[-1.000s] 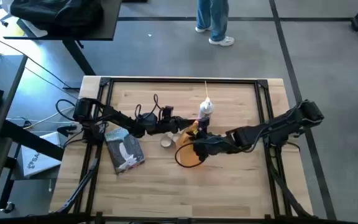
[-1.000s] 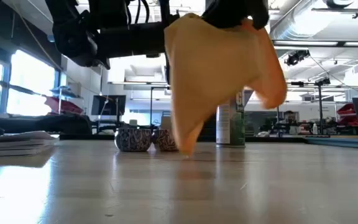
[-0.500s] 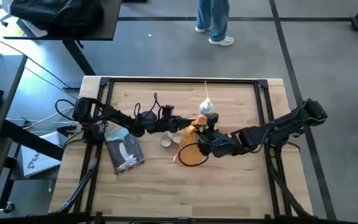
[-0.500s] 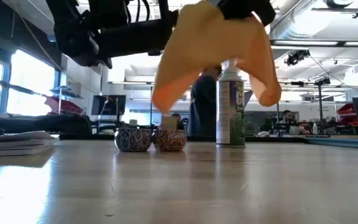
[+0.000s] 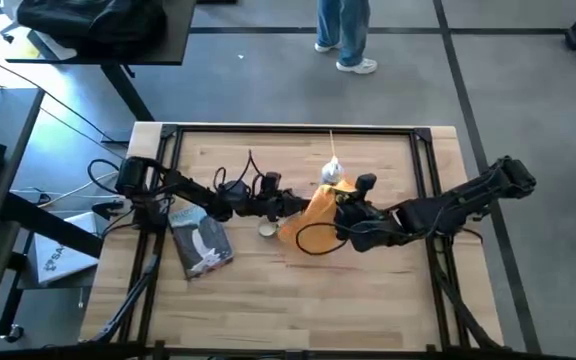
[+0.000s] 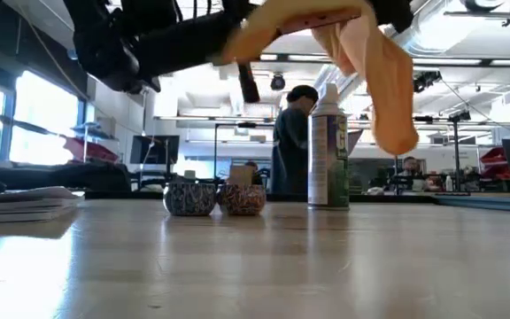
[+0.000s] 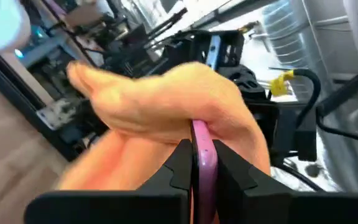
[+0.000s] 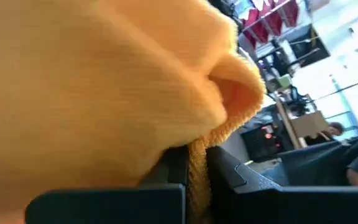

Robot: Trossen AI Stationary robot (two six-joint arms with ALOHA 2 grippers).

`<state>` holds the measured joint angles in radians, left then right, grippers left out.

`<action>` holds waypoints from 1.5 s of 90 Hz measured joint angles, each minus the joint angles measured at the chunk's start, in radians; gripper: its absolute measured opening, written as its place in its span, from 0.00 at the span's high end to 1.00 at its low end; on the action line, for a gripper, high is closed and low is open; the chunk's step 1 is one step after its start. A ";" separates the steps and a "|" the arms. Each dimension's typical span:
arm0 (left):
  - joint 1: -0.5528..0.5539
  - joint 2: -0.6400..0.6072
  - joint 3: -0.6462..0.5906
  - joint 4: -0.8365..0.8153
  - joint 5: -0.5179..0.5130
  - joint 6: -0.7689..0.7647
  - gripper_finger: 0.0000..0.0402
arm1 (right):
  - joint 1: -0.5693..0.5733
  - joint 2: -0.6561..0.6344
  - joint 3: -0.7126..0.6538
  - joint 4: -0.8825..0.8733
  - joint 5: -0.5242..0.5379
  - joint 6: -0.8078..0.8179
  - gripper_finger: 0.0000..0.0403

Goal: Apply microfiber cloth
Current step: Wipe the cellphone with the microfiber cloth

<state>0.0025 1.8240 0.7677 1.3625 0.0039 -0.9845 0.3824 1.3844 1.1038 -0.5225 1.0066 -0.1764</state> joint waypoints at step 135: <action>0.008 0.003 -0.001 -0.014 -0.033 0.047 0.97 | 0.115 -0.229 0.286 -0.683 0.266 -0.057 1.00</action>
<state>0.0105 1.8275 0.7671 1.3483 -0.0296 -0.9375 0.4976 1.1551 1.3903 -1.2059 1.2723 -0.2334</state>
